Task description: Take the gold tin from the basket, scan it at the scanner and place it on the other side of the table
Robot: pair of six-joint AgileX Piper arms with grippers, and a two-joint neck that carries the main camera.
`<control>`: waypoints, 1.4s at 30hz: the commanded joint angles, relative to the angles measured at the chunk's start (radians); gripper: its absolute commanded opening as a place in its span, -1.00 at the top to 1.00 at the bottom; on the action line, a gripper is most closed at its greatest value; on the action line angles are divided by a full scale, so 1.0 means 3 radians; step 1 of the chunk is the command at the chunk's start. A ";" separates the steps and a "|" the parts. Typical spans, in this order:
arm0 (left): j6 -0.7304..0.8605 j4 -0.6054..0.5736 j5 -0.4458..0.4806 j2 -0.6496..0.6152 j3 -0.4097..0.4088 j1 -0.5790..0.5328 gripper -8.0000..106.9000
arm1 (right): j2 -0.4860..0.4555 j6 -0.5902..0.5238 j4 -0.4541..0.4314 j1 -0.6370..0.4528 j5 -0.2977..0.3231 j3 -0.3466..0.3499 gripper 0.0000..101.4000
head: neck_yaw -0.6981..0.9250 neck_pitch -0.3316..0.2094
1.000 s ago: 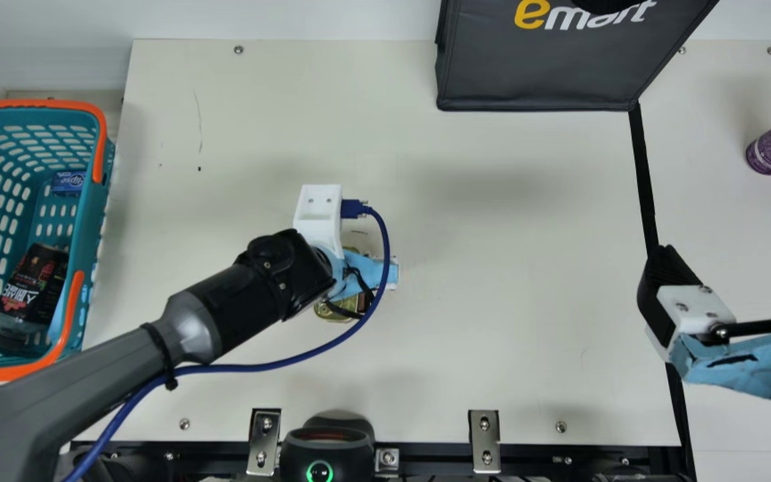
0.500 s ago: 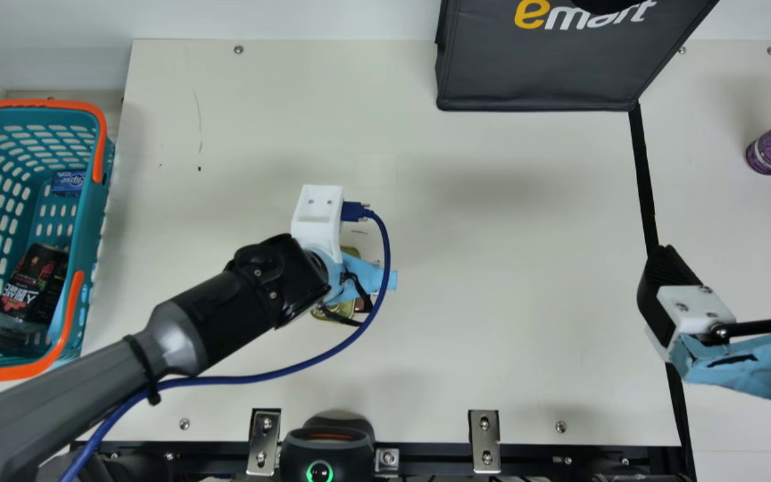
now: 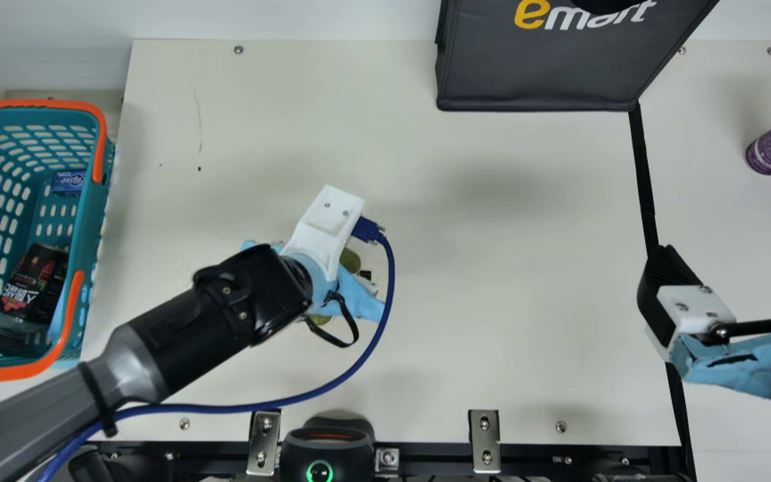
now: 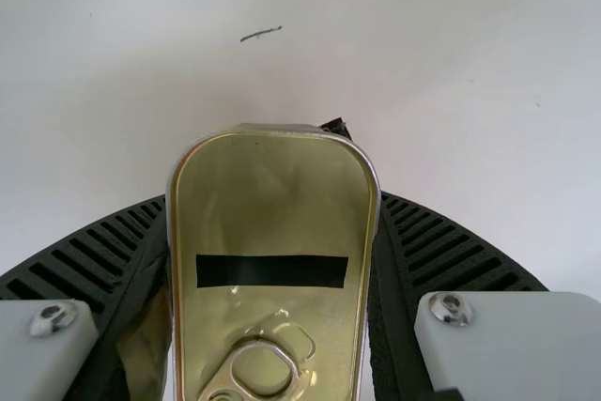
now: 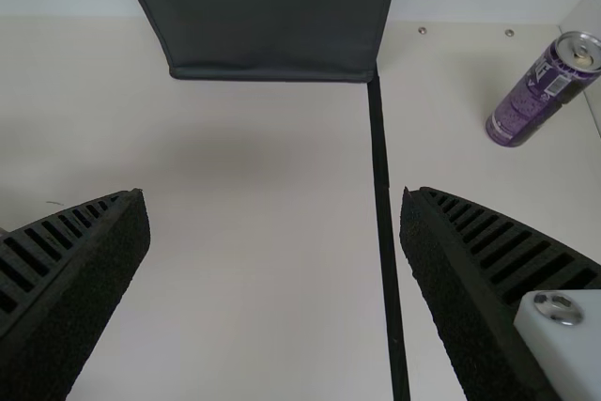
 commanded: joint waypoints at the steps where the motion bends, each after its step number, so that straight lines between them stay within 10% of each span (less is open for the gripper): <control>1: 0.0567 -0.0076 -0.0004 -0.0037 0.0006 0.0032 1.00 | 0.0000 0.0000 0.0000 0.0000 0.0000 0.0000 -0.87 | 0.0000 -0.0097; 20: 0.2698 -0.0731 0.0129 -0.0191 0.0025 0.0320 1.00 | 0.0000 0.0000 0.0000 0.0000 0.0003 0.0000 -0.87 | 0.0000 -0.0097; 42: 0.3967 -0.0976 0.0321 -0.0189 -0.0075 0.0281 1.00 | 0.0000 0.0000 0.0000 0.0000 0.0008 0.0000 -0.87 | 0.0000 -0.0097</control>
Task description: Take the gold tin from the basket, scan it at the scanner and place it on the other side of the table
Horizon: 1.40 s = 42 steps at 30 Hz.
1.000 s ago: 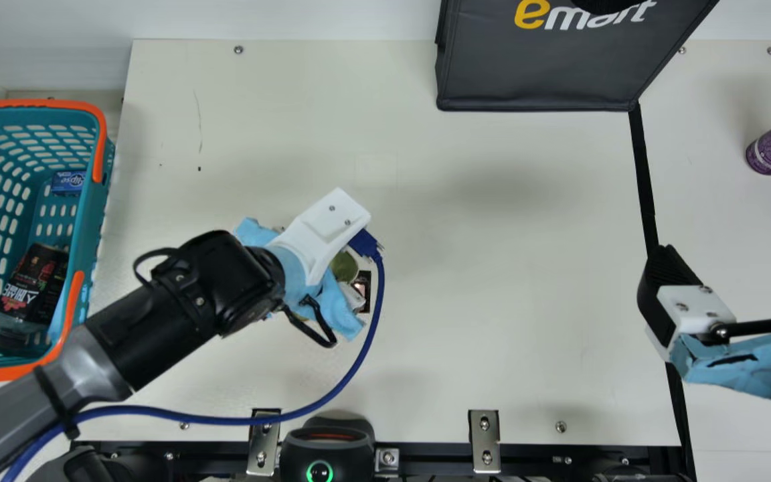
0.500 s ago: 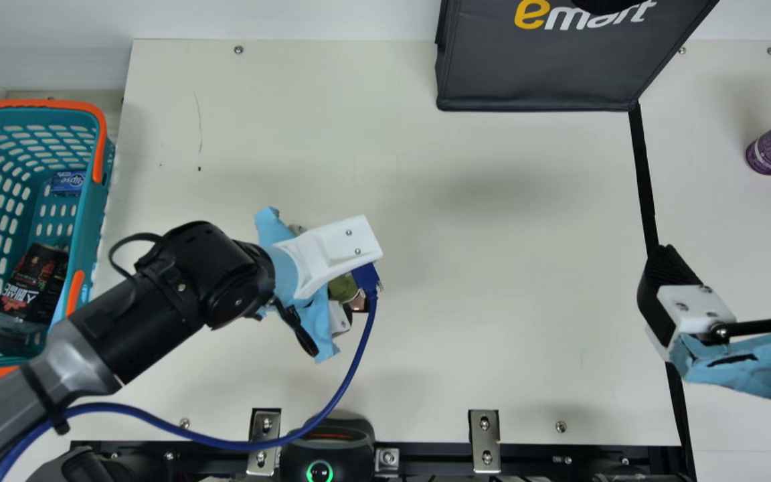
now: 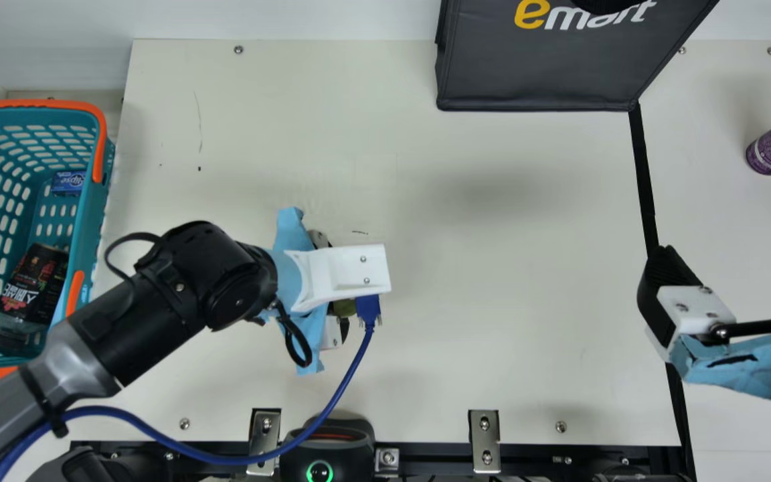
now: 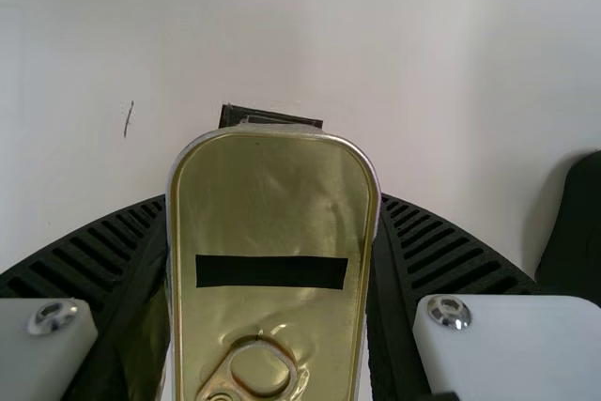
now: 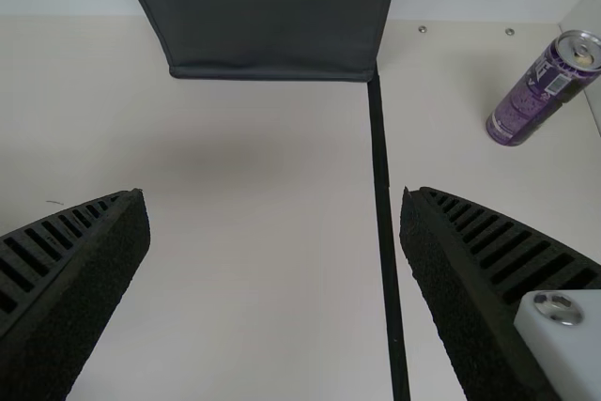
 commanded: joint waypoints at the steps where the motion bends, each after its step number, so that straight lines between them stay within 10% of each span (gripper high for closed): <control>1: 0.0089 -0.0004 -0.0006 0.0013 -0.0002 -0.0010 1.00 | 0.0000 0.0000 0.0000 0.0000 0.0000 0.0000 -0.87 | 0.0000 -0.0097; 27: 0.0817 -0.0216 -0.0306 0.0575 0.0054 0.0211 1.00 | 0.0000 0.0000 0.0000 0.0000 0.0000 0.0000 -0.87 | 0.0000 -0.0097; 42: 0.0835 -0.0289 -0.0334 0.0677 0.0067 0.0196 0.15 | 0.0000 0.0000 0.0000 0.0000 -0.0007 0.0000 -0.87 | 0.0000 -0.0097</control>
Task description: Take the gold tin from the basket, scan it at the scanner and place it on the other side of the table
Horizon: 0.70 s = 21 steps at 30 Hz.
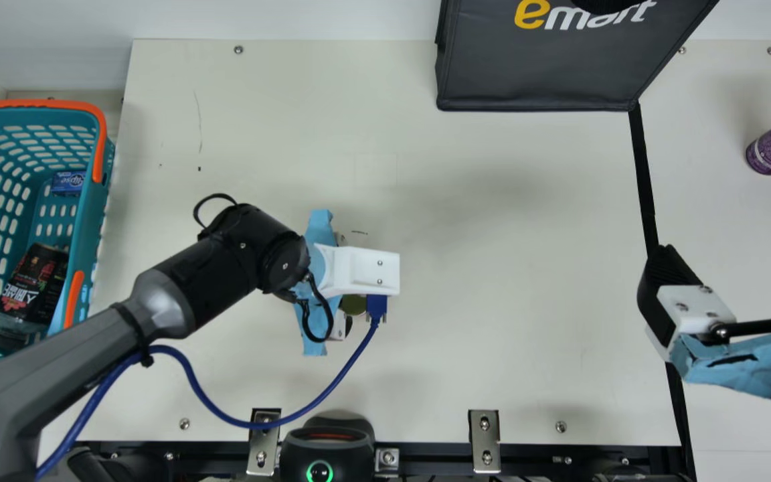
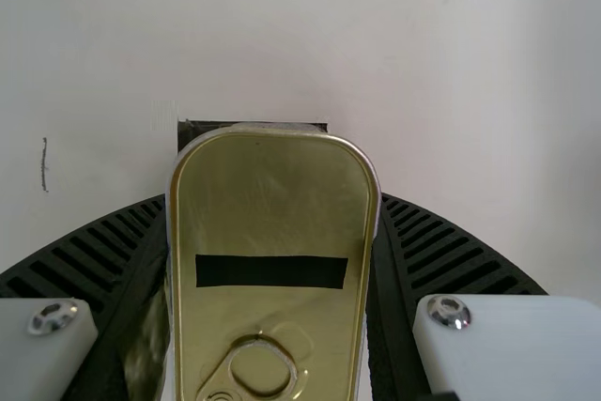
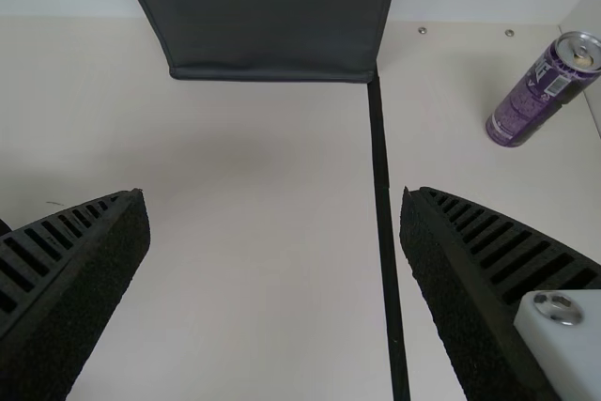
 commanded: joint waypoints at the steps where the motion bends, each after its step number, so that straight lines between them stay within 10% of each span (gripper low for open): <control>1: 0.0004 -0.0015 -0.0004 0.0004 0.0004 -0.0001 0.09 | 0.0000 0.0000 0.0000 0.0000 0.0000 0.0000 -0.87 | 0.0000 -0.0097; 14: 0.0098 -0.0572 0.0130 -0.0177 -0.0022 0.0189 -0.67 | 0.0000 0.0000 0.0000 0.0000 0.0000 0.0000 -0.87 | 0.0000 -0.0097; 21: 0.0113 -0.1311 0.0474 -0.0429 -0.0067 0.0629 -0.71 | 0.0000 0.0000 0.0000 0.0000 0.0000 0.0000 -0.87 | 0.0000 -0.0097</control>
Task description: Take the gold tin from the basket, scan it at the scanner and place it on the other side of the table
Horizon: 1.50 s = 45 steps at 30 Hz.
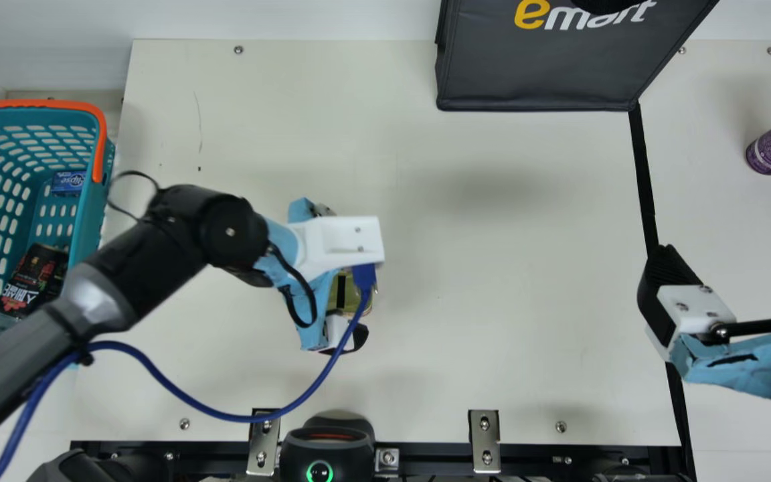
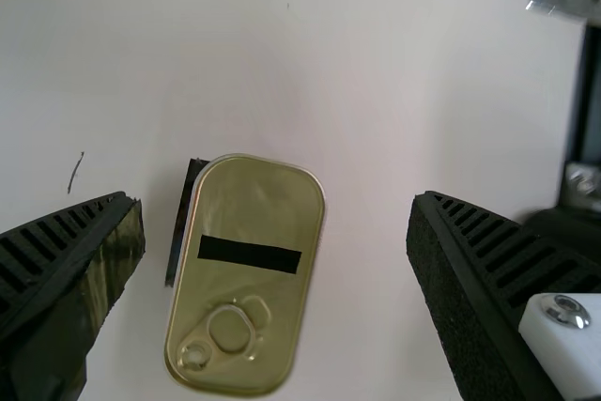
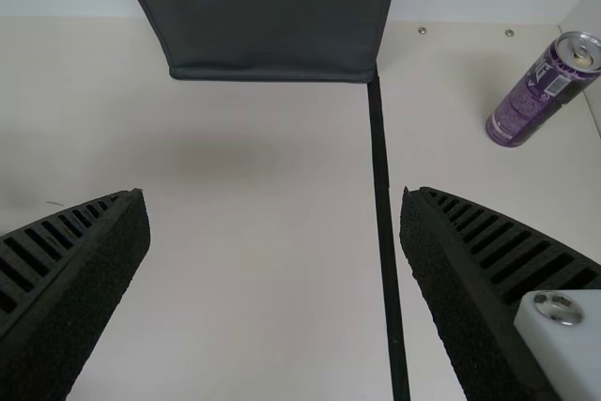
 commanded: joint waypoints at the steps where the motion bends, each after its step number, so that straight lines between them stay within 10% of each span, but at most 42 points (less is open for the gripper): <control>1: -0.0037 -0.0363 0.0109 -0.0096 0.0004 0.0195 -0.71 | 0.0000 0.0000 0.0000 0.0000 0.0000 0.0000 -0.87 | 0.0000 -0.0097; 16: -0.0873 -0.0548 0.0151 -0.1016 0.0201 0.1012 -0.71 | 0.0000 0.0000 0.0000 0.0000 0.0000 0.0000 -0.87 | 0.0000 -0.0097; 45: -0.3165 0.1409 0.0058 -0.2531 0.0071 0.1558 -0.71 | 0.0000 0.0000 0.0000 0.0000 -0.0003 0.0000 -0.87 | 0.0000 -0.0097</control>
